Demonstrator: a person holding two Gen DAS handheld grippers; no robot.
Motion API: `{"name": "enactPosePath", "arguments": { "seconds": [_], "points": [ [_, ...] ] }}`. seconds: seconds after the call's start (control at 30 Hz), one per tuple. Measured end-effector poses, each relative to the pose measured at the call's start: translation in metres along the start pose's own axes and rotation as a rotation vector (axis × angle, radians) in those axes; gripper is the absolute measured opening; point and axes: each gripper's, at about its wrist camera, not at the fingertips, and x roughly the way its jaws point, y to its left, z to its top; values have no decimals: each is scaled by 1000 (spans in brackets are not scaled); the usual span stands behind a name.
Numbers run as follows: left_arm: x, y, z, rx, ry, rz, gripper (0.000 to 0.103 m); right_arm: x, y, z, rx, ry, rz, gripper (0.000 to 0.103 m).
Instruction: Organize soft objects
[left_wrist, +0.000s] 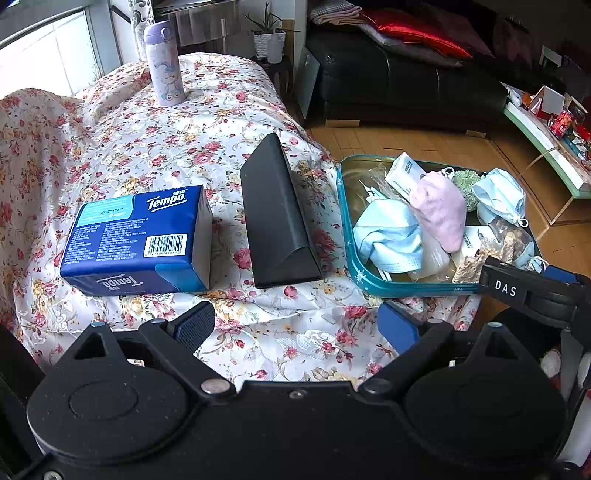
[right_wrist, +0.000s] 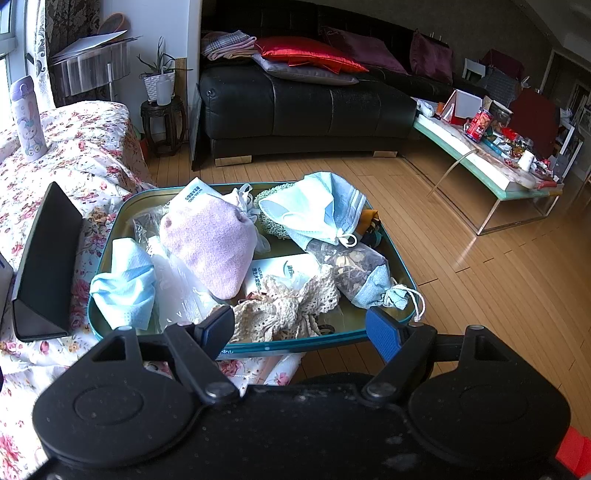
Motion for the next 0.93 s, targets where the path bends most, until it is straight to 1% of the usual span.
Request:
{"name": "enactPosePath", "arguments": {
  "seconds": [0.93],
  "points": [
    [-1,-1,-1,13,-1,1,92,0,0,0,2,0,1,78]
  ]
}}
